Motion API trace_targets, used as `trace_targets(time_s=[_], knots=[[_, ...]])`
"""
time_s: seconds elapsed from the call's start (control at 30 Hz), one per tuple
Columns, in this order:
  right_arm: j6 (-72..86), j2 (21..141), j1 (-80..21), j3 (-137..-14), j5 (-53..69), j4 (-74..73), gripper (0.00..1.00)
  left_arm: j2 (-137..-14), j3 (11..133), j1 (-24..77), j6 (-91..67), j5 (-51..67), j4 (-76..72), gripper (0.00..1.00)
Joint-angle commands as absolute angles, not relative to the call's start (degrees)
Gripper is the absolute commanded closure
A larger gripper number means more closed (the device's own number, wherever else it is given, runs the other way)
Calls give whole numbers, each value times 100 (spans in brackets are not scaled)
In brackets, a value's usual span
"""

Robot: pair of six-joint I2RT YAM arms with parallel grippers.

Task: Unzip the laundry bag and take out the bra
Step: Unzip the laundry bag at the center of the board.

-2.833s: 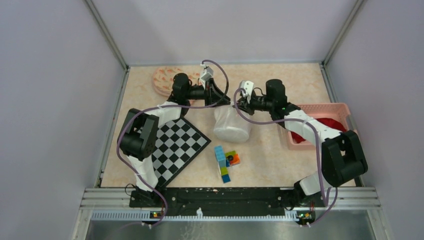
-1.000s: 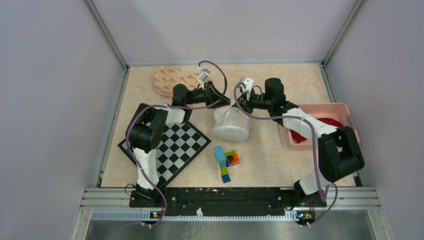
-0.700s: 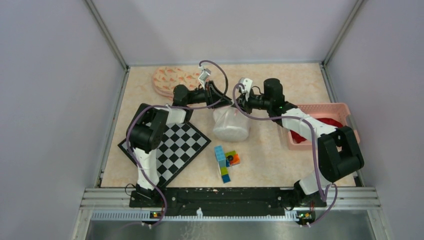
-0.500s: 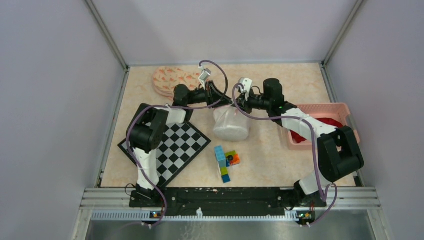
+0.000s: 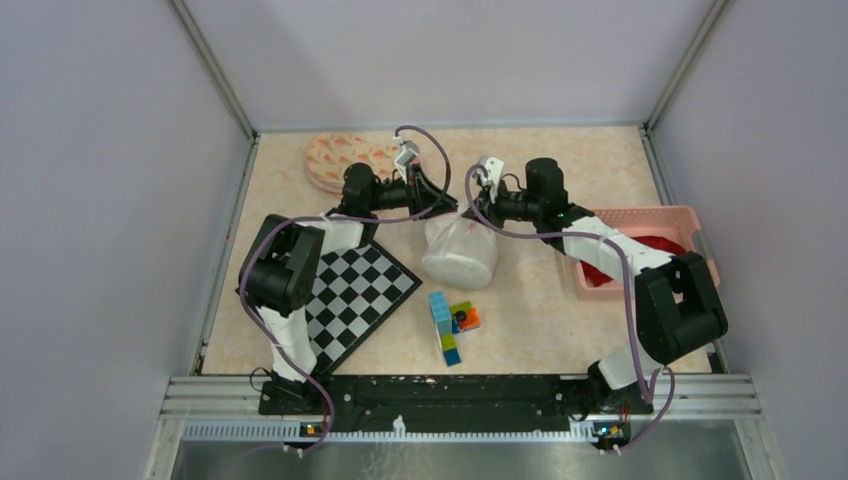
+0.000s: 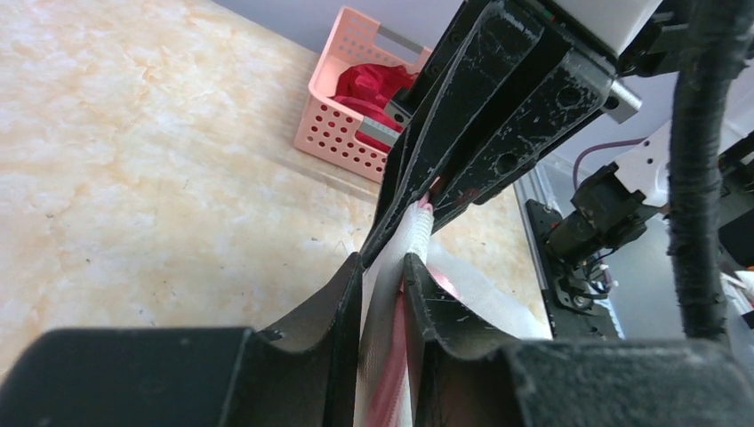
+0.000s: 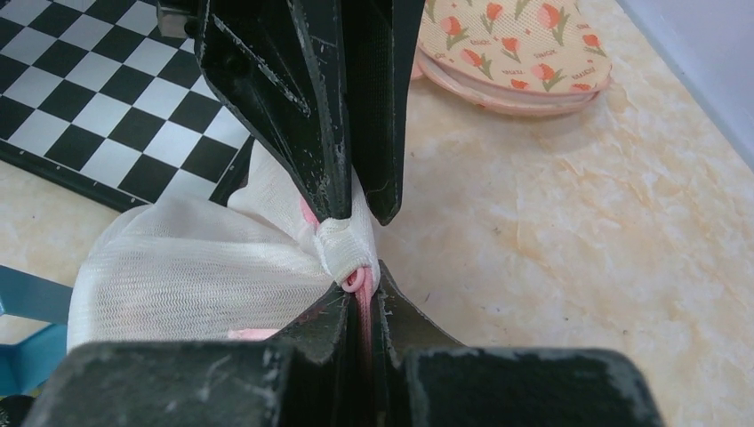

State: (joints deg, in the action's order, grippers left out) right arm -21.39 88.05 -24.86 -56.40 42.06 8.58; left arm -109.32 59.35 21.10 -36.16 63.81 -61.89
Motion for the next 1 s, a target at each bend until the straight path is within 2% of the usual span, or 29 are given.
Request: trace_targets(time_s=[0.0,0.17,0.3,0.5,0.83,0.97], knots=[[-1812,8744,-2611,-5865,4536,1364,100,-10751,6018,2204,-2949,6081,-5597,72],[-1408,8770,-2771,-5769,4460,1684,100,-10811,5960,2344,-3168,5944,-5729,74],[-1345,8794,-2878,-5686,4450,1750,100,-11109,5957,2407,-4307,6037,-7062,82],[-1489,8797,-2897,-5565,4428,1591,100,-11507,6203,2496,-5559,6145,-8501,83],[-1789,8829,-3056,-5527,4573,1330,100,-11611,6433,2632,-5496,6070,-8401,89],[-1891,8931,-3067,-5619,4603,1164,100,-11626,6486,2700,-5519,6120,-8508,84]])
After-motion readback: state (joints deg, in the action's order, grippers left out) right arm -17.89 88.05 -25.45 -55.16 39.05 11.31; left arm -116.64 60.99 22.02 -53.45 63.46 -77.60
